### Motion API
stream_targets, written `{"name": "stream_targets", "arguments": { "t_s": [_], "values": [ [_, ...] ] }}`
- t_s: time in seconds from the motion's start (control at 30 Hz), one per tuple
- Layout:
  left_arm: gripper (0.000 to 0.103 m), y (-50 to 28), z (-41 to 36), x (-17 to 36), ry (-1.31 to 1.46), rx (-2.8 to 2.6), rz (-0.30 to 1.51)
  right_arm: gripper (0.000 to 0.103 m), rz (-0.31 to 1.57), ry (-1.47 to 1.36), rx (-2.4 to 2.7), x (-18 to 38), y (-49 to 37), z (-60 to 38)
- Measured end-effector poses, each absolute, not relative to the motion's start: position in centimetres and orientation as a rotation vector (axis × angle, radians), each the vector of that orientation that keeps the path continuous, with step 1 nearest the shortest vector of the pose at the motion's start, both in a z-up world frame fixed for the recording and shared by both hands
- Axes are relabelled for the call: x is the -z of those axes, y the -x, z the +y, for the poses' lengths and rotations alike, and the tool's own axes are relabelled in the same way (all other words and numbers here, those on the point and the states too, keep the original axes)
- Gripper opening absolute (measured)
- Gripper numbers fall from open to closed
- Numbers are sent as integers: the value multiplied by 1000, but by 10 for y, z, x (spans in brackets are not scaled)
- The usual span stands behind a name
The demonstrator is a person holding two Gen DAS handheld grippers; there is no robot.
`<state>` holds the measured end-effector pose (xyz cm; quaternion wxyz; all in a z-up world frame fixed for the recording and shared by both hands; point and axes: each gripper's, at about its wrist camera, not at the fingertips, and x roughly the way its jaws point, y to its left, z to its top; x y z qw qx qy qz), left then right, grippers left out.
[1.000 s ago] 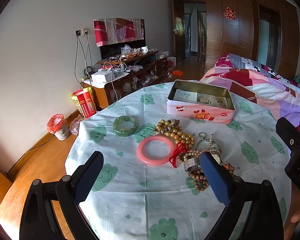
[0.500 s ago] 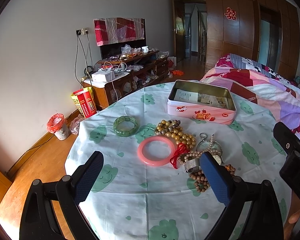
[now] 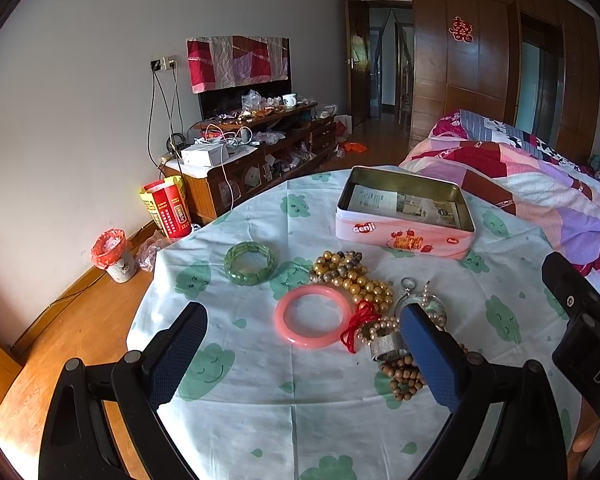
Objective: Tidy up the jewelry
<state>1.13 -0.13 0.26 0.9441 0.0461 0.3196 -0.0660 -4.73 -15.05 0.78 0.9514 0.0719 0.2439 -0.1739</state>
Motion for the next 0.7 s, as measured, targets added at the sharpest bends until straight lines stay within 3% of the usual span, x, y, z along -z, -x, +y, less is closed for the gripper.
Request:
{"name": "stream_targets", "arguments": {
  "t_s": [0.4, 0.7],
  "values": [
    [97, -16, 7, 1, -63, 170, 713, 103, 483, -158, 282, -11, 47, -156],
    [97, -5, 12, 10, -121, 109, 706, 83, 528, -203, 236, 4, 57, -173]
  ]
}}
